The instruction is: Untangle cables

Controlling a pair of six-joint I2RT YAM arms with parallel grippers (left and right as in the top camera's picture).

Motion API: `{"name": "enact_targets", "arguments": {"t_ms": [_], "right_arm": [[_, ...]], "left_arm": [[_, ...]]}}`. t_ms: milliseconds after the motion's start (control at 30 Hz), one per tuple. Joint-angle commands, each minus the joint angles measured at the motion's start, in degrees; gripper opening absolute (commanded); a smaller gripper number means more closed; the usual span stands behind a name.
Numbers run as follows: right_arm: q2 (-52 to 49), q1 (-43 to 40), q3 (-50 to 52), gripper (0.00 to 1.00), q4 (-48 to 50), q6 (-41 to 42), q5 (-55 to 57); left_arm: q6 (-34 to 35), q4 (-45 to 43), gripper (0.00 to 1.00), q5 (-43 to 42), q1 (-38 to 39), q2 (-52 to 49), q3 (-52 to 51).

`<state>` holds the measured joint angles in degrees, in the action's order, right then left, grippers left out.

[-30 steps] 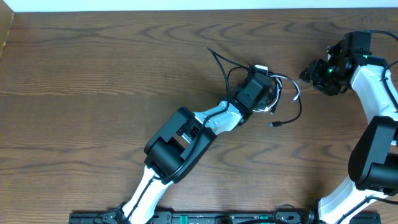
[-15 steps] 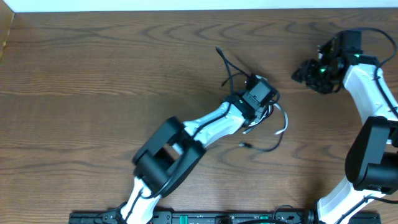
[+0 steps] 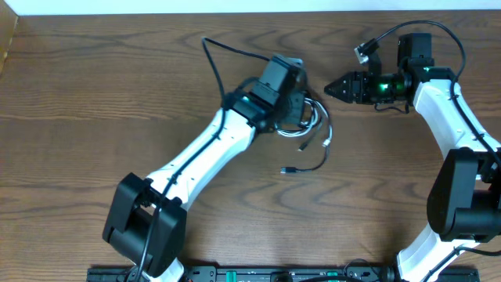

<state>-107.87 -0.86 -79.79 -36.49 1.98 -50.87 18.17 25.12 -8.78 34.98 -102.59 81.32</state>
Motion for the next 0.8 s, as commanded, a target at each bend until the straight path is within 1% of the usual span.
{"name": "enact_targets", "arguments": {"t_ms": [0, 67, 100, 167, 267, 367, 433, 500, 567, 767], "right_arm": [[1.9, 0.8, -0.3, 0.56, -0.2, -3.2, -3.8], [1.9, 2.1, -0.3, 0.55, -0.3, -3.7, -2.3], [1.9, 3.4, -0.3, 0.52, -0.1, -3.5, 1.1], [1.8, 5.5, -0.3, 0.5, -0.1, -0.2, 8.2], [1.8, 8.1, -0.3, 0.5, 0.6, 3.7, 13.1], [1.8, 10.4, -0.3, 0.5, 1.0, 5.5, 17.1], [1.8, 12.2, -0.3, 0.51, 0.9, 9.6, 23.7], [1.8, 13.6, -0.2, 0.51, -0.3, 17.2, 36.2], [1.8, 14.3, 0.1, 0.54, -0.9, 21.3, 42.5], [1.8, 13.2, 0.8, 0.55, -1.0, 22.8, 44.0]], "left_arm": [[0.5, -0.1, 0.08, -2.6, -1.6, 0.7, 0.2], [0.5, -0.1, 0.07, -2.6, -1.8, 0.8, 0.2], [0.5, -0.1, 0.07, -2.9, -1.9, 0.9, 0.2], [0.5, -0.3, 0.07, -3.9, -1.9, 1.1, 0.2], [0.5, -1.0, 0.07, -4.9, -2.0, 2.3, 0.2], [1.4, -1.5, 0.07, -5.4, -2.3, 3.8, 0.2], [2.9, -1.7, 0.07, -5.7, -2.6, 5.1, 0.2], [2.9, -1.9, 0.07, -5.8, -2.7, 7.1, 0.2], [2.9, -2.1, 0.07, -5.8, -3.0, 9.0, 0.2], [3.6, -2.4, 0.07, -5.8, -6.0, 16.9, 0.2]]}}
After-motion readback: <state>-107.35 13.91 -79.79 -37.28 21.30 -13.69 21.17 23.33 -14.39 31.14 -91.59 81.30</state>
